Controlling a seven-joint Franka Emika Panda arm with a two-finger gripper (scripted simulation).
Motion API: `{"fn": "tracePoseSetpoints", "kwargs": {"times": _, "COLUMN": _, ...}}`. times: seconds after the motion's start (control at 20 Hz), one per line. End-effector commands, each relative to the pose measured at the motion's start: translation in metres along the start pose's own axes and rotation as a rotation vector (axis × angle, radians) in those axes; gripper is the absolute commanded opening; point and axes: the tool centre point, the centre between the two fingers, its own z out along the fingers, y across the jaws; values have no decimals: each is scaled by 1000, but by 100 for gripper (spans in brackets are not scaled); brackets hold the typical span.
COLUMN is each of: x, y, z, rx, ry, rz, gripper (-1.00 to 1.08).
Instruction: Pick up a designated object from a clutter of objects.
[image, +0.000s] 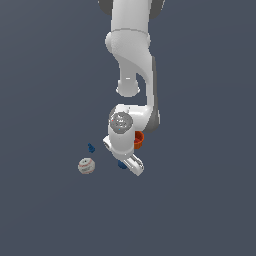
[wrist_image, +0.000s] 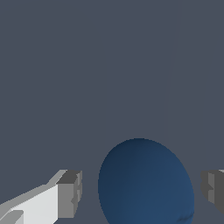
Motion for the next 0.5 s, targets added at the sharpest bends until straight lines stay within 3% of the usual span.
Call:
{"fn": "tracePoseSetpoints", "kwargs": {"times": 0.0, "x": 1, "y": -1, "z": 2, "rx": 1, "ry": 1, "rz": 0, "gripper": 100}}
{"fn": "tracePoseSetpoints", "kwargs": {"times": 0.05, "x": 1, "y": -1, "z": 2, "rx": 1, "ry": 1, "rz": 0, "gripper": -100}}
{"fn": "tracePoseSetpoints", "kwargs": {"times": 0.45, "x": 1, "y": -1, "z": 2, "rx": 1, "ry": 1, "rz": 0, "gripper": -100}}
